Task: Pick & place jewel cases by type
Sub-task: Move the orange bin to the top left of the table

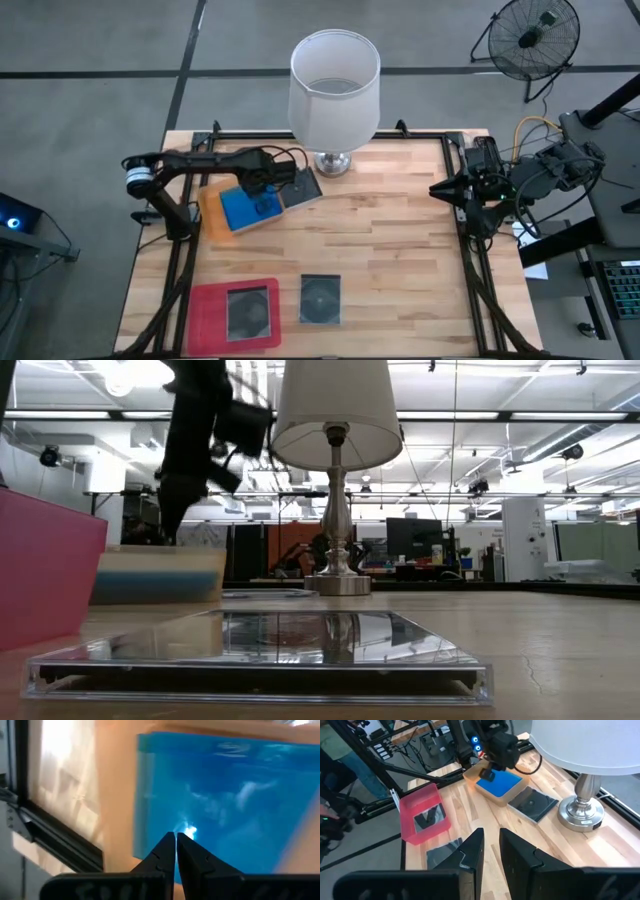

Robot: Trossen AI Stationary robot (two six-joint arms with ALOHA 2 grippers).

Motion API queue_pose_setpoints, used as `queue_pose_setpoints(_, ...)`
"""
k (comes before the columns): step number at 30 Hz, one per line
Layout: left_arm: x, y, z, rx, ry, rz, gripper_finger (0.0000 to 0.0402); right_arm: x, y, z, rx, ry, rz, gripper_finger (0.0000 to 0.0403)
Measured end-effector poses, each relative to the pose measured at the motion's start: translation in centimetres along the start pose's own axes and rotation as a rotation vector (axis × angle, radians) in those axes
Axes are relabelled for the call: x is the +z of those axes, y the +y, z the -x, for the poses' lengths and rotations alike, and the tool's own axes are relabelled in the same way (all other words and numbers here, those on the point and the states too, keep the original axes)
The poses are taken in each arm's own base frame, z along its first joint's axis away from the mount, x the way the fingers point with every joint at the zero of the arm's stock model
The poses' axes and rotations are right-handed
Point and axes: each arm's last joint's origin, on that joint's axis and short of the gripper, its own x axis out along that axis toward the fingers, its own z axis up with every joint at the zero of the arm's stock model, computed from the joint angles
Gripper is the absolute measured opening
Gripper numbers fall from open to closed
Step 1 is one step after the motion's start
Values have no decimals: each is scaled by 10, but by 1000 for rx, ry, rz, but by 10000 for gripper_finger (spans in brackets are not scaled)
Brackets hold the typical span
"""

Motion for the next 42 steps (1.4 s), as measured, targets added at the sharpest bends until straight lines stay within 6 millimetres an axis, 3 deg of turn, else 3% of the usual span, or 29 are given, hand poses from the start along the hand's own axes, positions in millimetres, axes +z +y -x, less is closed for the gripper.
queue_pose_setpoints(8, -17, -35, 52, -66, -5, -42, 0, 0, 0, 0, 0, 0, 31, 56)
queue_pose_setpoints(16, -45, -83, 63, -142, -6, -52, 0, 0, 0, 0, 0, 0, 57, 56)
queue_pose_setpoints(22, -66, -111, 53, -188, 26, -68, 0, 0, 0, 0, 0, 0, 67, 56)
queue_pose_setpoints(27, -80, -121, 29, -206, 116, -83, 0, 0, 0, 0, 0, 0, 71, 56)
queue_pose_setpoints(36, -86, -134, -9, -312, 136, -90, 0, 0, 0, 0, 1, 0, 70, 56)
queue_pose_setpoints(42, -92, -130, -30, -278, 156, -102, 0, 0, 0, 0, 1, -1, 67, 56)
